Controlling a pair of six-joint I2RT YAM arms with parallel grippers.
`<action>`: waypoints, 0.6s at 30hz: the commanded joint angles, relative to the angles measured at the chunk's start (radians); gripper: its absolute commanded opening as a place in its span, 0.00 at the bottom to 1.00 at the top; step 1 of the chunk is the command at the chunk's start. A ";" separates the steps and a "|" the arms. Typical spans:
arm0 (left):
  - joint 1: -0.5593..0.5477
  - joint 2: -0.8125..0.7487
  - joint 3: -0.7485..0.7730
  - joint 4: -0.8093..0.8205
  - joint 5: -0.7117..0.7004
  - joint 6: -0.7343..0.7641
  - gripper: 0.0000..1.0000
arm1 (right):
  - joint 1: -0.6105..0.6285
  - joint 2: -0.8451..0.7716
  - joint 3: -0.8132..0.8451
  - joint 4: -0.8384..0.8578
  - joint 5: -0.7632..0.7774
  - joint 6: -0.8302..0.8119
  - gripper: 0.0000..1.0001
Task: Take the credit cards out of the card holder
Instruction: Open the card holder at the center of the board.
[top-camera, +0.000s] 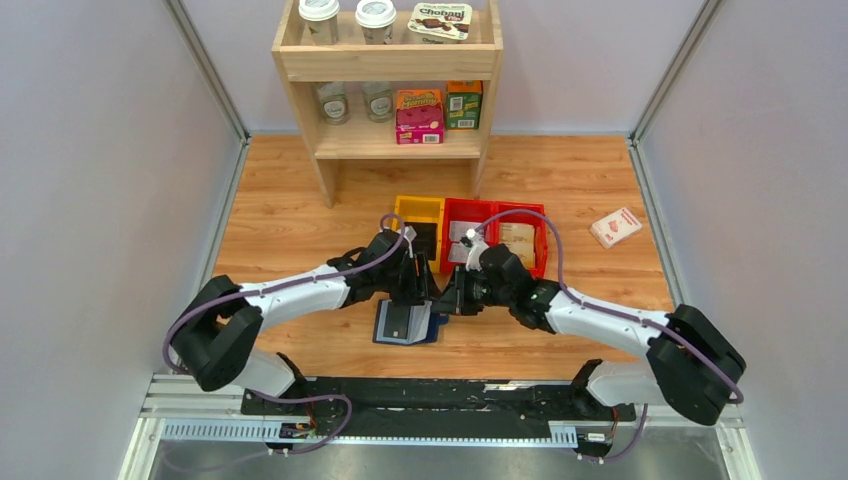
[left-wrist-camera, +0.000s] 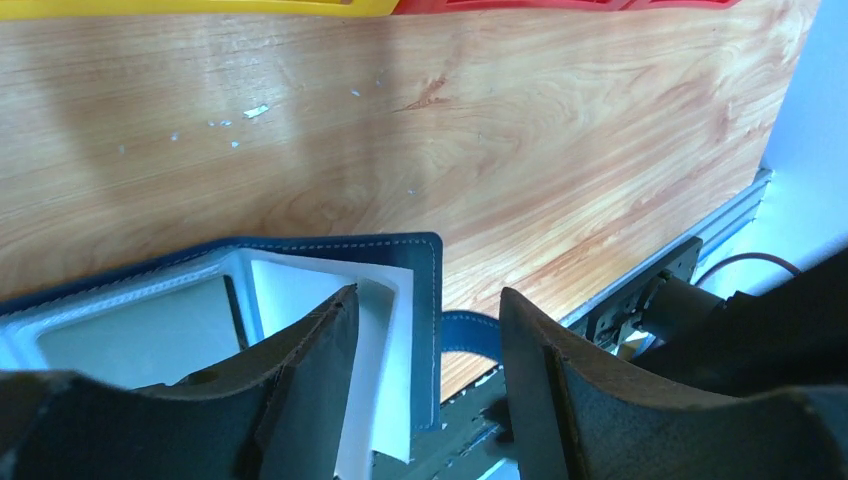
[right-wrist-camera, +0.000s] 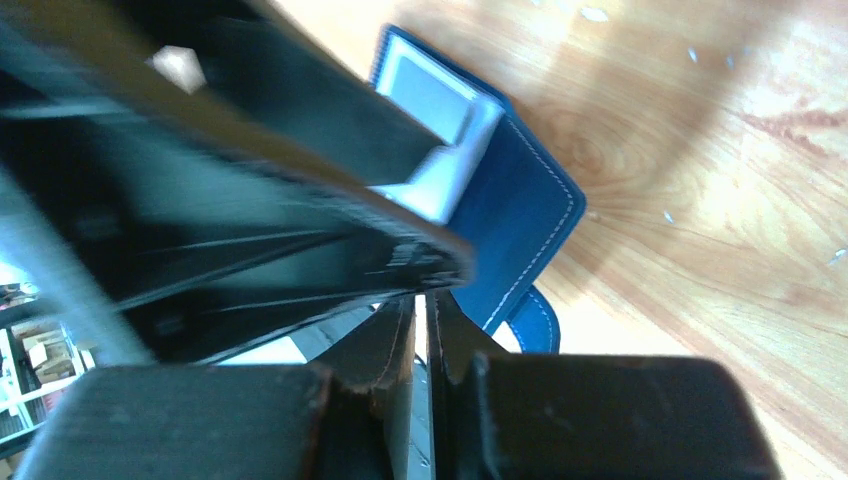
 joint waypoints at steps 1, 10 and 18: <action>-0.019 0.077 0.020 0.104 0.083 -0.032 0.62 | 0.001 -0.094 -0.058 0.120 0.023 0.021 0.11; -0.028 0.249 0.069 0.134 0.088 -0.044 0.62 | 0.001 -0.024 -0.084 0.162 -0.001 0.073 0.08; -0.028 0.197 0.054 0.085 0.033 -0.025 0.62 | -0.042 0.085 -0.096 0.223 -0.079 0.116 0.07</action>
